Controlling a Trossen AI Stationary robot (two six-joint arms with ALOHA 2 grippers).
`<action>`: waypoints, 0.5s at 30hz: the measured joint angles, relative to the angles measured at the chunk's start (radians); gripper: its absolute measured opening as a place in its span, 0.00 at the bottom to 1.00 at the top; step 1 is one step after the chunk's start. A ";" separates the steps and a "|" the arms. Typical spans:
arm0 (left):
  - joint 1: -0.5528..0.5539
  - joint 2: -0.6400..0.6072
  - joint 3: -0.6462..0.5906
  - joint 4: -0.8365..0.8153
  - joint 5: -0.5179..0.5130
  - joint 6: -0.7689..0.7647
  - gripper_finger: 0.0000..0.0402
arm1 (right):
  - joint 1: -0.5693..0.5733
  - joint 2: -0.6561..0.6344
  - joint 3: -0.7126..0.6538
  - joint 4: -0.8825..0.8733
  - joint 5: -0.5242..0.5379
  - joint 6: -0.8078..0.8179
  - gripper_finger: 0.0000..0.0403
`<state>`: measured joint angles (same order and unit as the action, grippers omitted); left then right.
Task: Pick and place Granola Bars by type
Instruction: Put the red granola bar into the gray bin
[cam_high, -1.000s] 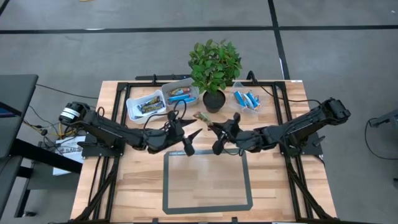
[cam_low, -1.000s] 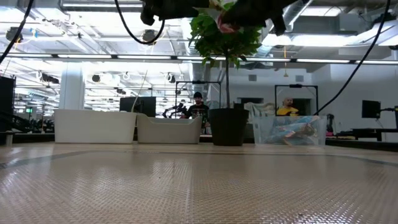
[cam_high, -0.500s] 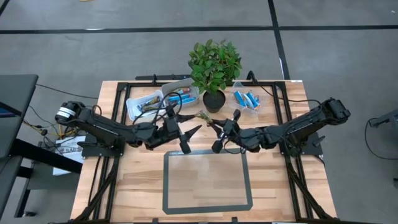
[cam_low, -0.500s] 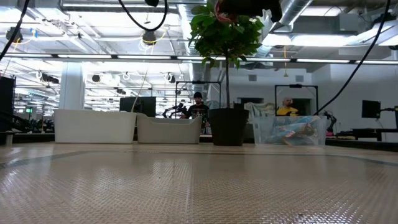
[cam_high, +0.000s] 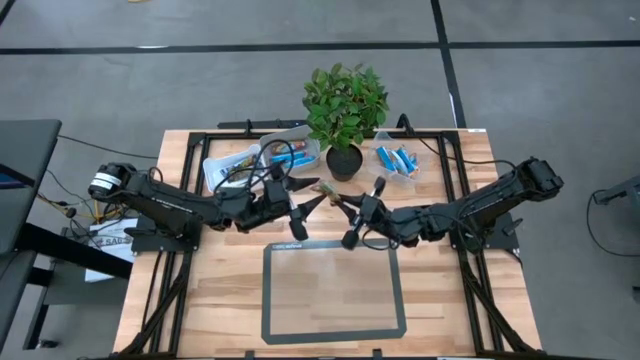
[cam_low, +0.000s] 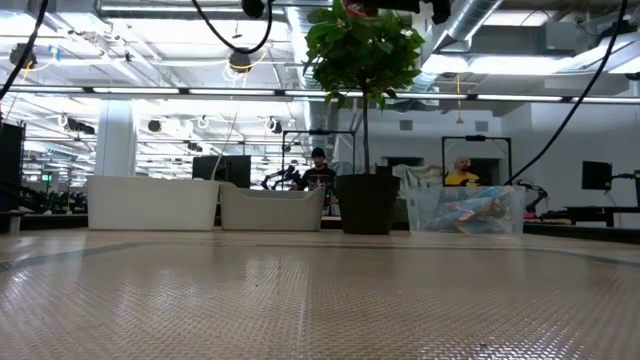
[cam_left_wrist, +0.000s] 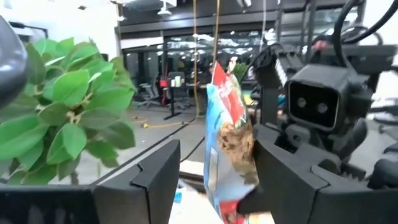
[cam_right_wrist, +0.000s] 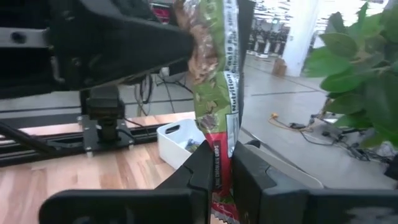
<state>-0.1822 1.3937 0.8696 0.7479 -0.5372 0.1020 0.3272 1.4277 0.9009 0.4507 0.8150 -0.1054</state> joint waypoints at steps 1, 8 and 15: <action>0.002 0.000 0.000 0.008 0.012 0.000 0.49 | 0.000 0.000 0.000 0.000 -0.008 0.000 0.07; 0.007 0.000 0.000 0.022 0.061 0.000 0.40 | -0.002 0.000 0.000 0.000 -0.031 0.000 0.06; 0.007 0.000 0.000 0.007 0.061 0.000 0.23 | -0.002 0.000 0.000 -0.001 -0.030 0.000 0.10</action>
<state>-0.1749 1.3933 0.8696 0.7553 -0.4759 0.1017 0.3252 1.4277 0.9010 0.4499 0.7845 -0.1055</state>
